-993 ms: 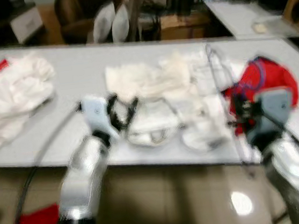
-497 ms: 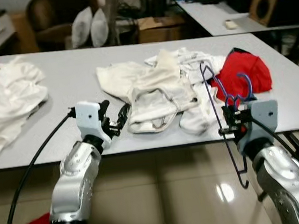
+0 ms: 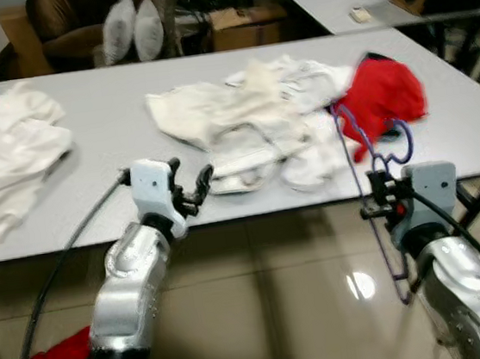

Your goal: Hang hanger

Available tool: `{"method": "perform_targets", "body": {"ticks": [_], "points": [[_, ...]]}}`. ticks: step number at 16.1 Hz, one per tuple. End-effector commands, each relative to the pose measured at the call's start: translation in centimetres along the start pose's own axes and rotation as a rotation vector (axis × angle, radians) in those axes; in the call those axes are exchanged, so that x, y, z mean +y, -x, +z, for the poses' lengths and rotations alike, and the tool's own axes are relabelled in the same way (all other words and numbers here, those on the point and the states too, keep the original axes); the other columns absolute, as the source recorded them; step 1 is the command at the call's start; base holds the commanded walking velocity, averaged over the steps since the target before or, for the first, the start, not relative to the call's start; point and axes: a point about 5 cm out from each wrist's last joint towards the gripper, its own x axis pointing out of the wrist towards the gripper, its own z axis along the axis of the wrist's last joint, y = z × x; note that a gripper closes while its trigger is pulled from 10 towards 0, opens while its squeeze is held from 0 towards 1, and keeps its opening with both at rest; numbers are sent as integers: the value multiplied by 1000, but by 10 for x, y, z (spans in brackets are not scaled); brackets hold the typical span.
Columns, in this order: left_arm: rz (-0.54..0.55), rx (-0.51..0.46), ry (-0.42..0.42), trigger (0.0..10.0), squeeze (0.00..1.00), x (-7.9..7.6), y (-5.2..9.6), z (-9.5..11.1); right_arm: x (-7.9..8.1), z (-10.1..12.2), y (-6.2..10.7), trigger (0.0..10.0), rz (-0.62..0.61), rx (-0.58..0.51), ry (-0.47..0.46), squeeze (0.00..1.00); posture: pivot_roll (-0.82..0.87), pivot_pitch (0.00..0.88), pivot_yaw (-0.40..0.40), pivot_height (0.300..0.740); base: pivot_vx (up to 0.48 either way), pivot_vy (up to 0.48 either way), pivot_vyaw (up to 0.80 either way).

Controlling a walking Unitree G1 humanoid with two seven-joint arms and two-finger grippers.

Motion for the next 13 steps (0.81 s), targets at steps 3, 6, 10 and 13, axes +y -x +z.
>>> {"method": "perform_targets", "body": {"ticks": [3,6,10,13], "points": [[5,13,-31,10000,0,3,2,-5,-1,3,3,10000,26,-7,20,0,-202,0,10,740,0,0,-173],[10,2,-19,10000,0,3,1,-4,5,-3,6,10000,77,17,40,0,-199,0,13,740,0,0,0],[-2,-13,-17,10000,0,3,4,-3,6,-9,6,10000,71,30,7,0,-184,0,7,740,0,480,-600],[32,-7,17,10000,0,5,7,-5,1,-8,6,10000,23,18,-6,0,-182,0,4,740,0,0,-267]]}}
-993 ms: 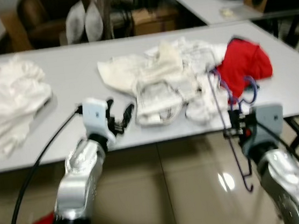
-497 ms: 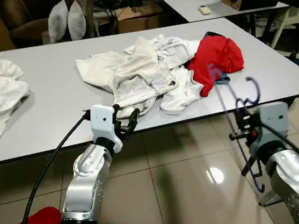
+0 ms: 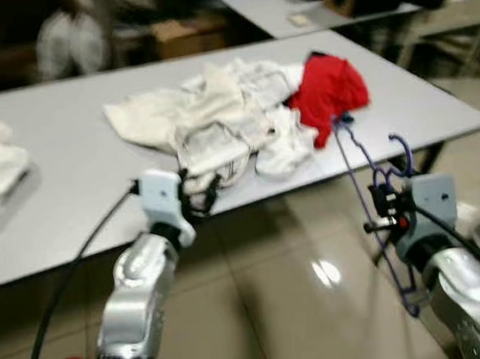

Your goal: Hang hanger

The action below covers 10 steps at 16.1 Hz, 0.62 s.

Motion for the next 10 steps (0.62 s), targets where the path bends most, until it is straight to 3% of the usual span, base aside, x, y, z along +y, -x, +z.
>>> {"method": "perform_targets", "body": {"ticks": [1,4,5,7,10], "points": [[-7,8,-7,10000,0,-1,0,0,-7,4,1,10000,-37,-28,-12,0,-185,0,5,740,0,0,0],[-65,-20,-60,10000,0,-6,0,1,-6,3,2,10000,-36,-27,-19,0,-191,0,12,740,87,0,0],[-69,-22,-52,10000,0,-8,-1,1,-5,3,3,10000,-37,-29,-21,0,-192,0,14,740,345,0,0],[-75,-23,-57,10000,0,-11,-2,1,-7,3,2,10000,-41,-34,-13,0,-198,0,16,740,396,0,-800],[-77,-20,-58,10000,0,-12,-3,-2,-13,5,4,10000,-59,-45,4,0,-221,0,19,740,399,0,0]]}}
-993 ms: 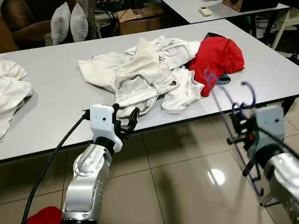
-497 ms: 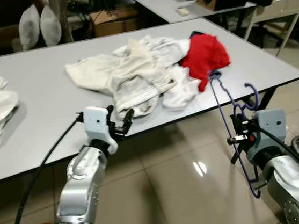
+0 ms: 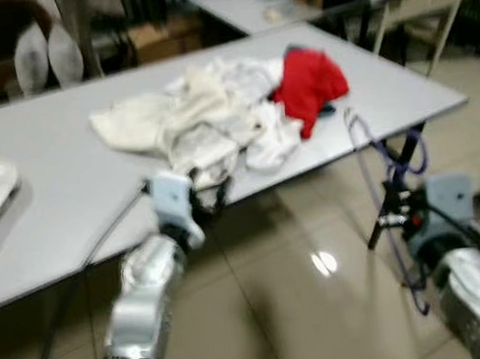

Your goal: Hang hanger

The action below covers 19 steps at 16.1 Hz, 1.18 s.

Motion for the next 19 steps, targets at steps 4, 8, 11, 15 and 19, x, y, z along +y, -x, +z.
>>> {"method": "perform_targets", "body": {"ticks": [4,8,11,15,19], "points": [[18,-16,-47,10000,0,3,-6,5,-6,6,3,10000,4,-20,30,0,-230,0,13,740,392,0,0],[-2,-8,-70,10000,0,1,-6,3,-13,9,1,10000,18,-32,42,0,-222,0,3,740,374,0,0],[-102,38,-105,10000,0,-5,-5,-4,-14,10,1,10000,67,-36,51,0,-220,0,-5,740,101,0,0],[-158,73,-315,10000,1000,-1,-9,-7,-19,9,6,10000,100,-24,79,0,-235,0,-2,740,0,0,0],[-187,142,-474,10000,0,4,-15,-15,-25,8,9,10000,107,-12,111,0,-247,0,10,740,0,0,0]]}}
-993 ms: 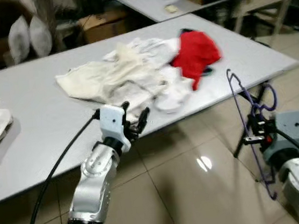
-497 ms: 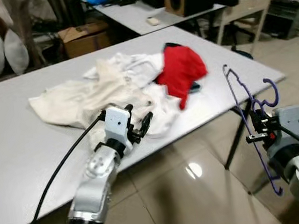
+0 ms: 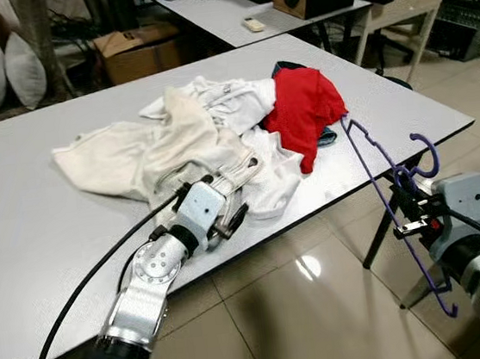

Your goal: Hang hanger

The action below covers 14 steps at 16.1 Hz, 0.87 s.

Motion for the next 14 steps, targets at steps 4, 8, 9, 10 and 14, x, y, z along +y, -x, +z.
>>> {"method": "perform_targets", "body": {"ticks": [4,8,9,10,14], "points": [[-18,6,-143,7020,0,5,-19,7,-3,3,2,10000,-5,-16,29,0,-252,0,13,740,0,0,0],[5,54,-315,0,0,18,-32,6,-2,3,4,10000,-11,-19,40,0,-269,0,30,740,0,0,0],[3,69,-346,0,0,21,-32,3,-3,3,4,10000,-14,-19,41,0,-270,0,32,740,0,0,0],[-1,74,-359,0,0,21,-32,2,-3,3,5,10000,-15,-19,41,0,-270,0,32,740,0,0,0],[-17,134,-455,0,0,26,-28,-11,0,3,1,10000,-8,-24,43,0,-255,0,27,740,0,0,0]]}}
